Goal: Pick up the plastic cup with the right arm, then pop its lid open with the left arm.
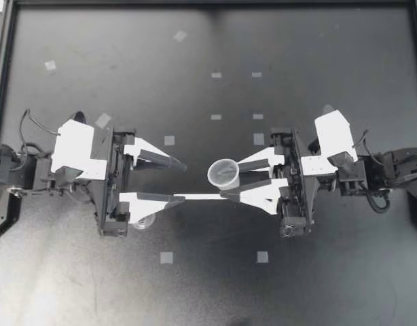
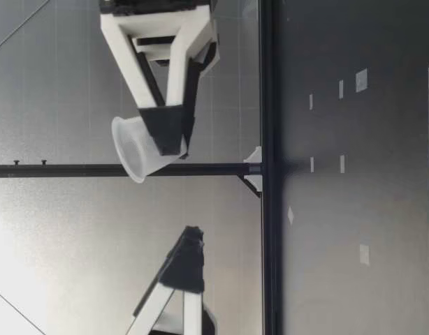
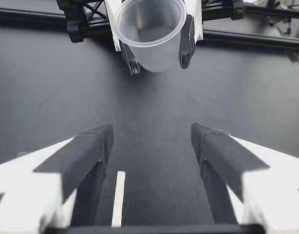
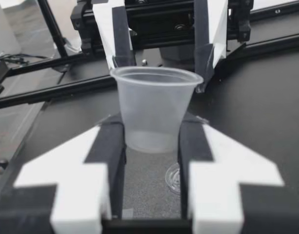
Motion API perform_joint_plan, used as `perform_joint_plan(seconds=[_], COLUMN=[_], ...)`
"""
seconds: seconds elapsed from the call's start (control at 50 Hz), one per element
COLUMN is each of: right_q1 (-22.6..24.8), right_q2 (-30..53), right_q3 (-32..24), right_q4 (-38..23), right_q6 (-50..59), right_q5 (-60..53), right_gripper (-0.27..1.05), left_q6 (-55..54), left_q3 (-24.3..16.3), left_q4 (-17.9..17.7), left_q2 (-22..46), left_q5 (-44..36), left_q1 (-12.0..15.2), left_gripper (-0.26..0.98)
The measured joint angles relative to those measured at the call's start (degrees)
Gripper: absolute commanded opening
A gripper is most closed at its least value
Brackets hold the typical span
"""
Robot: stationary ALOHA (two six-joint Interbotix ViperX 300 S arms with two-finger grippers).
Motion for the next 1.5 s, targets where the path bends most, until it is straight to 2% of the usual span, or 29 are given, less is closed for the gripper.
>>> perform_joint_plan(seconds=[1.5], right_q1=[0.0], right_q2=[1.1], right_q3=[0.0], right_q4=[-0.4], right_q6=[0.0], right_q5=[0.0], right_gripper=[0.23], left_q6=[-0.1], left_q3=[-0.1], left_q4=[-0.1], left_q2=[0.1], left_q5=[0.4], left_q1=[0.0], left_gripper=[0.57])
